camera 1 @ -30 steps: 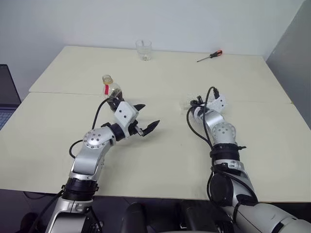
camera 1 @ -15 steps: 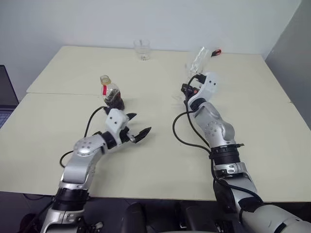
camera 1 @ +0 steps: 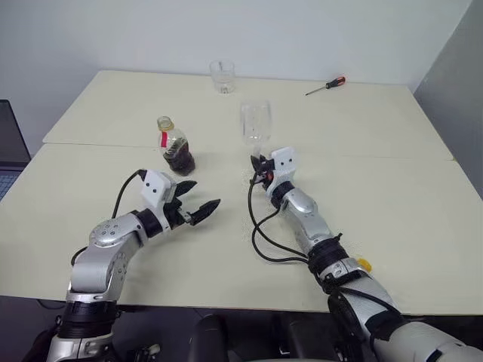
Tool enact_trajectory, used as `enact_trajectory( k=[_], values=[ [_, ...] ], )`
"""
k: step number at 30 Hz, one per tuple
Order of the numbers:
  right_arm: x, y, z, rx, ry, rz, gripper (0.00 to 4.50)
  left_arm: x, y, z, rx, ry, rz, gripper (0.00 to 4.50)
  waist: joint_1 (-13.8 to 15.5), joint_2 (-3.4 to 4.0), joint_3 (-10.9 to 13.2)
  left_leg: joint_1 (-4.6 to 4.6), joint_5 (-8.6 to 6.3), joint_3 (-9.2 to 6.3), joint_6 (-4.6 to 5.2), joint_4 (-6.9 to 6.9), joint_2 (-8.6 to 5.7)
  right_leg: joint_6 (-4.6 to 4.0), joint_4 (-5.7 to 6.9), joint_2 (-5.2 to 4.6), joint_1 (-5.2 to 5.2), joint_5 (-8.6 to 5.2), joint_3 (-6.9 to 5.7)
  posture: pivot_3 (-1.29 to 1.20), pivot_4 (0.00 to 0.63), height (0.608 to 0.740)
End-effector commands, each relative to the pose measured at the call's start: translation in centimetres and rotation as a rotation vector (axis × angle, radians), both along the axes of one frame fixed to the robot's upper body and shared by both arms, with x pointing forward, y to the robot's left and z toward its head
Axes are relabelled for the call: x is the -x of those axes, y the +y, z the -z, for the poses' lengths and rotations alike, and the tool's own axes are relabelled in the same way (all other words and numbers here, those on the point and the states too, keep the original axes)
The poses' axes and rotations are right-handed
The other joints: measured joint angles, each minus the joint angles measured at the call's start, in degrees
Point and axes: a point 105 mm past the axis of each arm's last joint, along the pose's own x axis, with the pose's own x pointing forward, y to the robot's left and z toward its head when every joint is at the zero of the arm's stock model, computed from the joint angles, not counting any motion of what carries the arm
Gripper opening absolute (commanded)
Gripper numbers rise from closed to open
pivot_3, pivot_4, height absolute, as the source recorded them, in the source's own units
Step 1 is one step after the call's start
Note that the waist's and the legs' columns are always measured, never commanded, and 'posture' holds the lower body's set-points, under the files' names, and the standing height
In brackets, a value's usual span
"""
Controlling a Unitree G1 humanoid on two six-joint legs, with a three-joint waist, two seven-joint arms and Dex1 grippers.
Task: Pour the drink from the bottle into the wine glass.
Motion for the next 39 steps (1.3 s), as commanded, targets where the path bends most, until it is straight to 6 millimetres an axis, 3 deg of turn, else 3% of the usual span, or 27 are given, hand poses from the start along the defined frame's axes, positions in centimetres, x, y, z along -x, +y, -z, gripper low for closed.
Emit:
enact_trajectory(
  k=[1,8,17,25,26,29,39],
  values=[
    [-0.4,-0.6,-0.2,0.022,-0.041,0.023,0.14,-0.1,-0.2,-2.9,0.017,-0.087,0.012,4.50,0.0,0.00,0.0,0.03,0.00,0.00,0.00,0.00,0.00,0.00,0.01,0.00,0.02,0.00,0.00,0.00,0.150,0.740],
    [0.5,-1.5,1.0,0.061,-0.083,-0.017,0.14,-0.5,0.1,-5.1,0.044,-0.122,0.025,4.50,0.0,-0.02,0.0,0.21,0.04,-0.05,-0.07,0.00,-0.03,0.00,0.03,0.01,0.24,0.00,-0.06,0.00,0.150,0.740],
    [1.6,-1.0,2.6,0.113,-0.023,-0.115,0.14,-0.9,0.0,-5.3,0.039,-0.119,0.035,4.50,-0.1,-0.02,0.0,0.36,0.04,-0.04,-0.08,0.00,0.00,0.00,0.07,0.01,0.34,0.00,-0.03,0.00,0.150,0.740],
    [1.5,-0.9,2.2,0.099,0.023,-0.148,0.14,-1.1,-0.2,-5.5,0.034,-0.124,0.039,4.50,0.0,-0.03,0.0,0.40,0.05,-0.03,-0.08,-0.01,0.01,0.00,0.07,0.02,0.37,0.00,-0.02,0.00,0.150,0.740],
    [1.5,-0.9,2.1,0.103,0.019,-0.150,0.14,-1.2,-0.1,-5.5,0.032,-0.125,0.037,4.50,-0.1,0.04,-0.5,0.40,0.05,-0.03,-0.08,-0.01,0.00,0.00,0.07,0.02,0.37,0.00,-0.02,0.00,0.000,0.740],
    [1.4,-0.9,1.9,0.115,0.013,-0.151,1.13,-1.2,-0.1,-5.6,0.032,-0.126,0.034,4.50,-0.3,-0.14,-3.4,-0.01,0.37,-0.13,-0.66,-0.04,-0.02,-0.02,0.05,0.04,0.00,-0.03,-0.10,0.00,0.000,0.740],
    [1.7,-1.7,-0.1,0.112,-0.027,-0.182,4.45,-1.4,0.2,-5.1,0.036,-0.120,0.023,4.50,-0.6,-0.40,-4.0,0.28,0.34,-0.09,-0.60,-0.22,-0.07,-0.05,0.08,0.06,0.20,0.00,-0.12,0.00,0.000,0.740]
  ],
)
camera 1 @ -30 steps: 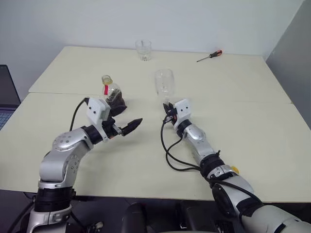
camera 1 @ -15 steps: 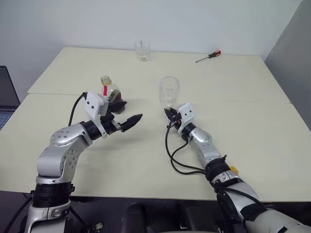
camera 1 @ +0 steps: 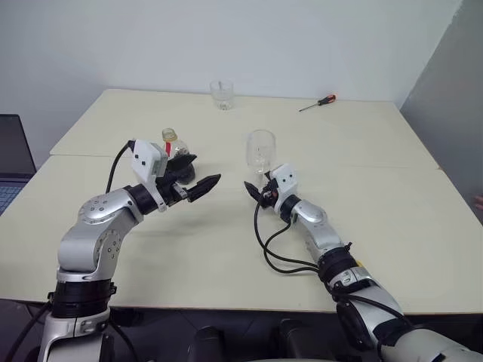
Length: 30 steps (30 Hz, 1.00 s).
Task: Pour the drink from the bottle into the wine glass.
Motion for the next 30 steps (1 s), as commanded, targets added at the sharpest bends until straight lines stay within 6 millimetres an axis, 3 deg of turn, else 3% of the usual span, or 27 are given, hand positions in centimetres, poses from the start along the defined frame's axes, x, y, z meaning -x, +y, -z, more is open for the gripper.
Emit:
enact_trajectory(
  k=[1,5,11,15,19,21,25,30],
  values=[
    [0.3,-0.7,-2.3,-0.002,-0.067,-0.028,4.45,0.0,0.2,-0.5,-0.001,-0.030,-0.004,4.50,0.0,0.00,0.0,0.00,0.00,0.00,0.00,0.00,0.00,0.00,0.00,0.00,0.00,0.00,0.00,0.00,0.000,0.740],
    [0.7,-2.2,-2.5,0.057,-0.043,-0.048,4.45,-0.2,0.9,-0.2,0.007,-0.022,-0.031,4.50,0.2,-0.01,-0.4,-0.01,0.00,0.01,0.00,-0.01,0.00,0.00,0.00,0.00,0.00,0.00,0.00,0.00,0.000,0.740],
    [2.0,-5.8,-3.8,0.181,-0.034,-0.117,4.45,0.0,4.1,1.2,0.003,0.010,-0.109,4.50,0.3,0.06,-0.9,0.02,-0.01,0.02,0.00,-0.01,0.02,-0.01,0.00,0.20,0.00,-0.01,0.00,0.00,0.000,0.740],
    [3.9,-7.8,-4.9,0.273,-0.010,-0.234,4.45,0.0,6.0,2.0,-0.001,0.010,-0.191,4.50,0.4,0.07,-1.0,0.03,-0.01,0.01,0.01,-0.01,0.04,-0.01,0.00,0.26,0.00,-0.02,-0.01,0.00,0.000,0.740],
    [5.1,-9.7,-7.1,0.278,0.014,-0.281,4.45,0.1,6.9,2.5,0.022,-0.017,-0.271,4.50,0.4,0.04,-1.2,0.07,-0.02,0.02,0.02,-0.01,0.04,-0.01,-0.02,0.25,0.06,-0.02,-0.01,0.00,0.000,0.740],
    [5.5,-10.4,-9.3,0.245,0.002,-0.298,4.45,-0.1,7.6,3.1,0.027,-0.036,-0.336,4.50,0.5,0.03,-1.2,0.11,-0.02,0.04,0.02,0.00,0.03,-0.01,0.00,0.25,0.08,-0.02,-0.01,0.00,0.000,0.740],
    [6.8,-9.7,-14.7,0.185,-0.054,-0.375,4.45,-0.7,8.4,3.5,0.053,-0.076,-0.437,4.50,0.4,0.05,-1.2,0.23,-0.02,0.09,0.03,-0.01,0.03,-0.02,0.03,0.30,0.11,-0.01,-0.02,0.00,0.000,0.740],
    [7.6,-6.9,-17.5,0.175,-0.038,-0.411,4.45,-1.0,8.5,4.2,0.066,-0.098,-0.486,4.50,0.5,0.00,-1.7,0.31,-0.03,0.06,0.04,-0.06,0.11,-0.06,0.01,0.39,0.16,-0.03,0.02,0.00,0.000,0.740]
  ],
)
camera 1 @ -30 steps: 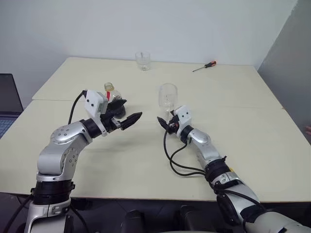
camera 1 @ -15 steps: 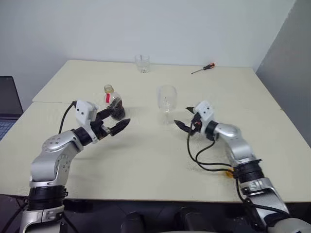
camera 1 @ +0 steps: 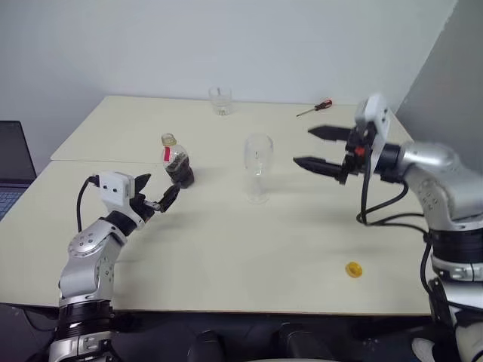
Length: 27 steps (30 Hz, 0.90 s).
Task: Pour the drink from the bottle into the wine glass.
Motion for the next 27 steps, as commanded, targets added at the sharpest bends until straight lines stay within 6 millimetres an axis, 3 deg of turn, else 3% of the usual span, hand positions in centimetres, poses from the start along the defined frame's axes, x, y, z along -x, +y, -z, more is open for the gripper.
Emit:
enact_trajectory(
  k=[1,5,12,23,27],
  values=[
    [1.1,2.0,-2.0,-0.033,-0.005,-0.044,4.45,-0.3,0.4,-1.5,-0.013,-0.074,-0.029,4.50,0.0,-0.02,-0.2,0.00,0.00,0.00,0.00,0.00,0.01,-0.02,0.00,-0.01,0.01,-0.01,0.01,0.00,0.000,0.740],
    [1.2,3.9,-3.3,-0.049,-0.001,-0.049,4.45,-0.9,0.5,-1.5,-0.017,-0.077,-0.033,4.50,0.1,0.02,-0.4,-0.01,0.00,0.03,0.00,0.01,-0.02,-0.02,0.01,-0.02,0.00,-0.01,-0.03,0.00,0.000,0.740],
    [1.9,6.2,-3.2,-0.028,0.005,-0.098,4.45,-1.9,0.7,-1.2,-0.020,-0.064,-0.012,4.50,0.2,0.02,-1.0,-0.04,-0.01,0.06,0.01,0.01,-0.03,-0.02,-0.01,-0.03,0.00,-0.01,-0.09,0.00,0.000,0.740],
    [2.7,7.3,-3.5,-0.025,0.000,-0.133,4.45,-5.2,1.1,-0.8,-0.052,-0.029,0.018,4.50,0.3,0.01,-1.1,-0.06,-0.02,0.02,0.02,0.02,-0.04,-0.02,-0.01,-0.01,0.00,-0.01,-0.16,0.00,0.000,0.740],
    [3.0,7.3,-3.4,-0.018,-0.003,-0.140,4.45,-6.2,0.2,-0.6,-0.073,-0.018,0.060,4.50,0.3,0.01,-1.1,-0.07,-0.02,0.01,0.02,0.02,-0.03,-0.03,0.01,-0.01,-0.02,-0.01,-0.18,0.00,0.000,0.740]
  ],
)
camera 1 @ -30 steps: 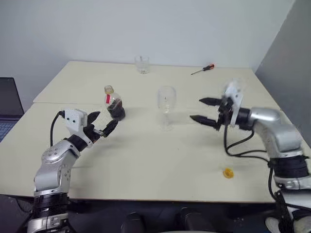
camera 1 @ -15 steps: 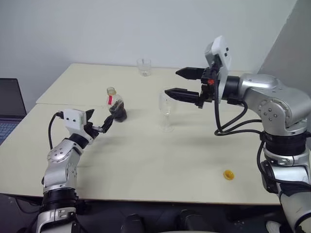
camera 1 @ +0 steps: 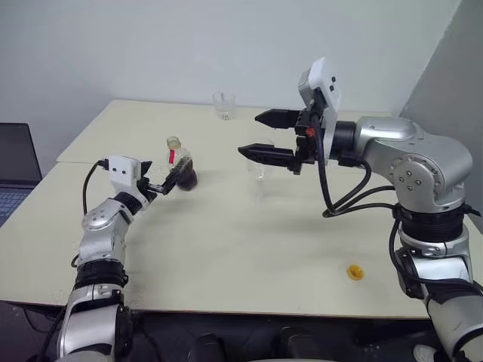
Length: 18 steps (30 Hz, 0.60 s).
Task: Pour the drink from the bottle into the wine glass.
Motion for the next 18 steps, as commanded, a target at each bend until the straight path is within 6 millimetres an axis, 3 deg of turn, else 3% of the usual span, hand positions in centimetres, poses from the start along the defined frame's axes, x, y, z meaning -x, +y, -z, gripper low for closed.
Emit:
enact_trajectory(
  k=[1,18],
  values=[
    [0.9,0.2,-1.2,-0.003,-0.056,-0.022,4.45,-0.8,-1.0,-1.0,-0.039,-0.040,0.046,4.50,0.0,0.00,0.0,-0.01,0.00,0.00,0.00,0.00,0.00,0.00,0.00,0.00,0.00,0.00,0.00,0.00,0.000,0.740],
    [1.3,0.0,-1.4,-0.010,-0.060,0.006,4.45,-3.2,-2.3,0.2,-0.060,0.004,0.011,4.50,0.0,0.00,0.0,-0.02,0.00,-0.01,0.00,0.01,0.00,0.00,0.01,0.02,-0.02,0.00,-0.03,0.00,0.000,0.740]
  ],
)
